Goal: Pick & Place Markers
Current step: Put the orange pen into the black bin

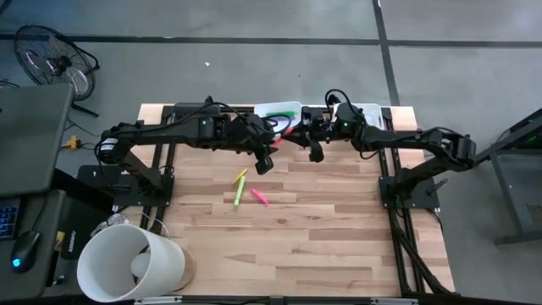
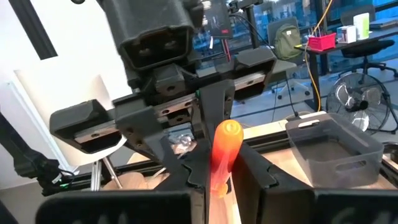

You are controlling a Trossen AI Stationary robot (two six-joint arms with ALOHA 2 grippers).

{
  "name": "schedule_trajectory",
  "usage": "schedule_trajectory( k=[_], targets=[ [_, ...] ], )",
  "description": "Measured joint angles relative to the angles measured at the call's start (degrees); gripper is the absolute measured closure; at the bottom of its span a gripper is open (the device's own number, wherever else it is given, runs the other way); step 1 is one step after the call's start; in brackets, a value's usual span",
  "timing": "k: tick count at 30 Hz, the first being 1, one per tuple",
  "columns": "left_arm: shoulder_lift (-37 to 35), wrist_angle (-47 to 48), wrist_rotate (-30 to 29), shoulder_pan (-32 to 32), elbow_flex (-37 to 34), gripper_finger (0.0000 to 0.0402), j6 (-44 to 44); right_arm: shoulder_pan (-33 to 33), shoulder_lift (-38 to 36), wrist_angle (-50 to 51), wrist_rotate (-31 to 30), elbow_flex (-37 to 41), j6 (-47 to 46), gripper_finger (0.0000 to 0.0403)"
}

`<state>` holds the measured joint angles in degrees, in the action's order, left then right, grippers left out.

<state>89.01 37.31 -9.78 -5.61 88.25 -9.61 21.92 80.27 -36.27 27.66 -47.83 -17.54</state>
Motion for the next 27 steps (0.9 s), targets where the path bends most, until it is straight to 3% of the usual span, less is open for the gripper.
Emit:
schedule_trajectory(
  k=[8,13,19,27],
  targets=[
    [0.0,-4.65,-1.55,0.0,0.0,0.0202,0.64,0.63,-0.02,0.24,0.41,0.0,-0.36,0.0369],
    [0.0,-7.61,-2.53,0.0,0.0,0.0181,2.08,0.63,-0.02,0.32,1.28,0.0,-0.41,0.0369],
    [0.0,-7.53,-3.28,-0.02,0.0,0.0189,2.1,0.63,-0.02,0.28,1.42,0.0,-0.43,0.0369],
    [0.0,-7.53,-4.78,-0.02,0.0,0.0268,2.08,0.6,-0.02,0.04,1.7,0.0,-0.43,0.0369]
  ],
)
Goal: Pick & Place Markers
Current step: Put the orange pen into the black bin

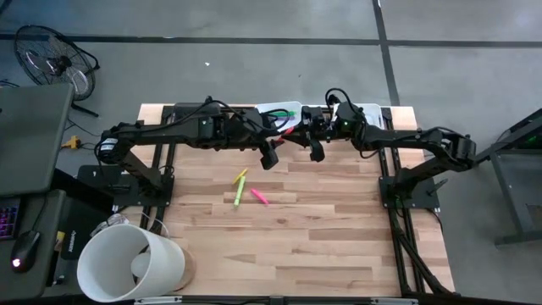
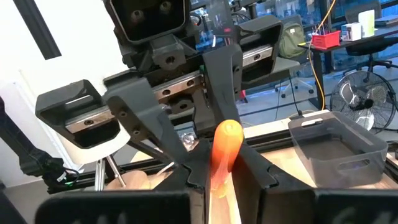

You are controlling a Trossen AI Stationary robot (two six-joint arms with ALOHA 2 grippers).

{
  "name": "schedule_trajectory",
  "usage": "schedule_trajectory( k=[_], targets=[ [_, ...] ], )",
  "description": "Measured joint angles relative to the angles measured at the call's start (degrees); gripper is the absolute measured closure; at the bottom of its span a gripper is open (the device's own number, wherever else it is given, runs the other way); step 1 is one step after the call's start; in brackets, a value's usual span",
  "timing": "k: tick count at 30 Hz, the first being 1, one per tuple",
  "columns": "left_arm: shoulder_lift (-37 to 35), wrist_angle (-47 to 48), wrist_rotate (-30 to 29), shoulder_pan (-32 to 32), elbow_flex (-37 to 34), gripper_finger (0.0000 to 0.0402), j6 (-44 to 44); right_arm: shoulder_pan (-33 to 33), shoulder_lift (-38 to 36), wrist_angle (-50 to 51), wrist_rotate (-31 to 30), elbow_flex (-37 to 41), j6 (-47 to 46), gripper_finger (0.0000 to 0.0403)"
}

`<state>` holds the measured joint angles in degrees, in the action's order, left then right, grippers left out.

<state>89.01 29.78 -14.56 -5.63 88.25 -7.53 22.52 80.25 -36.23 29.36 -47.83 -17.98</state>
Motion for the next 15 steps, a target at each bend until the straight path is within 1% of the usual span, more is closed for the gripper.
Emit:
schedule_trajectory(
  k=[9,12,15],
  targets=[
    [0.0,-0.28,-0.16,-0.02,0.0,0.0361,-0.42,0.02,0.0,0.0,0.7,0.0,-0.13,0.0368],
    [0.0,-0.26,0.23,-0.03,0.0,0.0377,-0.73,0.02,0.0,0.06,0.68,0.0,-0.13,0.0366],
    [-0.02,-0.24,0.72,-0.04,0.0,0.0377,-1.67,0.02,0.0,0.07,0.78,0.0,-0.13,0.0365]
  ],
)
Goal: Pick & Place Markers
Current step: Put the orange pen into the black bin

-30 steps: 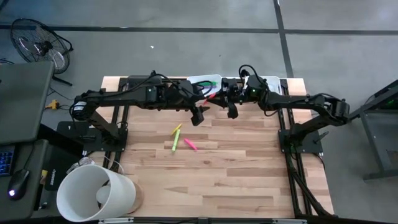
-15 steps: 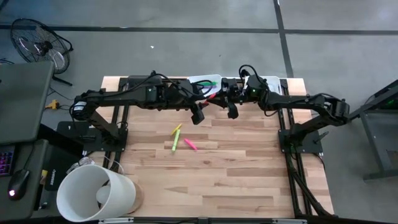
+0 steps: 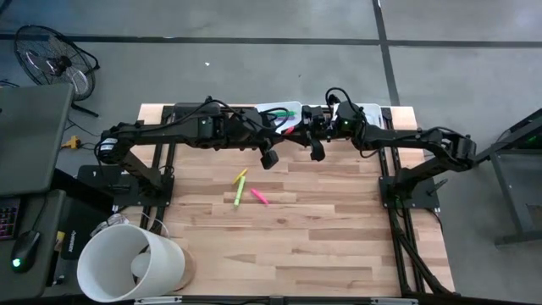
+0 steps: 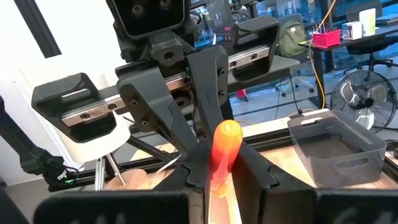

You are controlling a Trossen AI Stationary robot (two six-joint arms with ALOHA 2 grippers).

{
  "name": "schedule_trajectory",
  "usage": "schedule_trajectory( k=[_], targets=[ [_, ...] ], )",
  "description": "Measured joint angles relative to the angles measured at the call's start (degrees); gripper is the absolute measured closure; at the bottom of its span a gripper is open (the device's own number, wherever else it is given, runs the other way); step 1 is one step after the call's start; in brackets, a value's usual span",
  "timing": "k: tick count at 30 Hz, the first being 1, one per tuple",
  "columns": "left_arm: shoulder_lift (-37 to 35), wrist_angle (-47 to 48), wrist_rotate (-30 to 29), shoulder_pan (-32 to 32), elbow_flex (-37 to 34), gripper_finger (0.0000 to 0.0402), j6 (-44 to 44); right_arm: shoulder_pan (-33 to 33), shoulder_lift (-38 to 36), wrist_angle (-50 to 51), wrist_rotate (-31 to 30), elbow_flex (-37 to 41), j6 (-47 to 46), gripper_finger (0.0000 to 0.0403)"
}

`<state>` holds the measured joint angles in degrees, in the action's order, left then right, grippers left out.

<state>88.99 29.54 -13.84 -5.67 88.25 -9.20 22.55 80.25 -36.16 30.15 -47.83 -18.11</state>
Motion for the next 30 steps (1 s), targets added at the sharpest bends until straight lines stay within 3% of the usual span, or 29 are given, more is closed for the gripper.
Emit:
schedule_trajectory(
  k=[7,20,25,30],
  targets=[
    [-0.04,-0.12,-0.11,0.06,0.0,0.0359,-0.47,-0.02,0.04,-1.08,0.45,0.0,-1.23,0.0366],
    [1.6,-3.21,3.65,0.04,-0.07,0.0276,-0.72,-0.9,0.04,-3.82,2.26,-0.26,-2.18,0.0365],
    [2.25,-3.22,2.68,0.05,-0.07,0.0298,-1.21,-0.87,0.04,-3.65,2.34,-0.24,-2.45,0.0366],
    [2.12,-3.59,2.47,0.07,-0.04,0.0365,-1.71,-0.85,0.04,-3.28,2.23,-0.22,-2.23,0.0364]
  ],
)
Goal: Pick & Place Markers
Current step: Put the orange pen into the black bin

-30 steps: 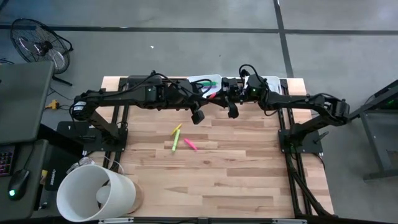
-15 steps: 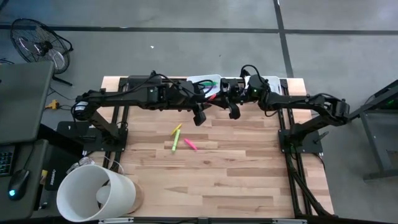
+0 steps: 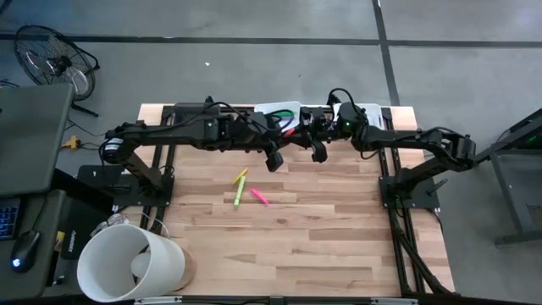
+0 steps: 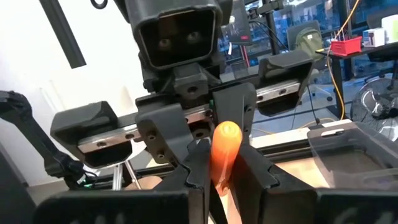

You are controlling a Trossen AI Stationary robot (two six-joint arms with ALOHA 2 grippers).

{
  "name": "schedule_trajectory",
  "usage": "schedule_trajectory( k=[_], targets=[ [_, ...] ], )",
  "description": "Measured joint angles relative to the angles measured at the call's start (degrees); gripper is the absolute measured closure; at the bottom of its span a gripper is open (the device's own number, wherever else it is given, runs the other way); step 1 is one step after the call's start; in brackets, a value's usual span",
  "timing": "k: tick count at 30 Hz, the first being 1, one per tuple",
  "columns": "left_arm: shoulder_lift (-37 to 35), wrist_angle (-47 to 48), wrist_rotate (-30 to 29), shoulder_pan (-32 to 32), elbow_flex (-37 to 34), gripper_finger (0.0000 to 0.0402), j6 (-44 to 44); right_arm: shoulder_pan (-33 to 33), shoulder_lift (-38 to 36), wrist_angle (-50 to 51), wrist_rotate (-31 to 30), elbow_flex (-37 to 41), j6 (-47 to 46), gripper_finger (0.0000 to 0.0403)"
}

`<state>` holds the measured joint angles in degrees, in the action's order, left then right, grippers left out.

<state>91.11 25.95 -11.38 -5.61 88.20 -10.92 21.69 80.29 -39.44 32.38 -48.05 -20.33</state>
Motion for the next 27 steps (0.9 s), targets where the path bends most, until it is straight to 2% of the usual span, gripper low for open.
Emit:
schedule_trajectory(
  k=[16,27],
  targets=[
    [0.0,0.31,0.42,-0.01,0.0,0.0369,0.19,0.3,0.0,0.57,0.36,0.02,0.22,0.035],
    [0.0,0.71,0.35,0.0,0.0,0.0368,0.35,2.37,-1.83,0.68,2.67,0.13,-1.81,0.0264]
  ],
)
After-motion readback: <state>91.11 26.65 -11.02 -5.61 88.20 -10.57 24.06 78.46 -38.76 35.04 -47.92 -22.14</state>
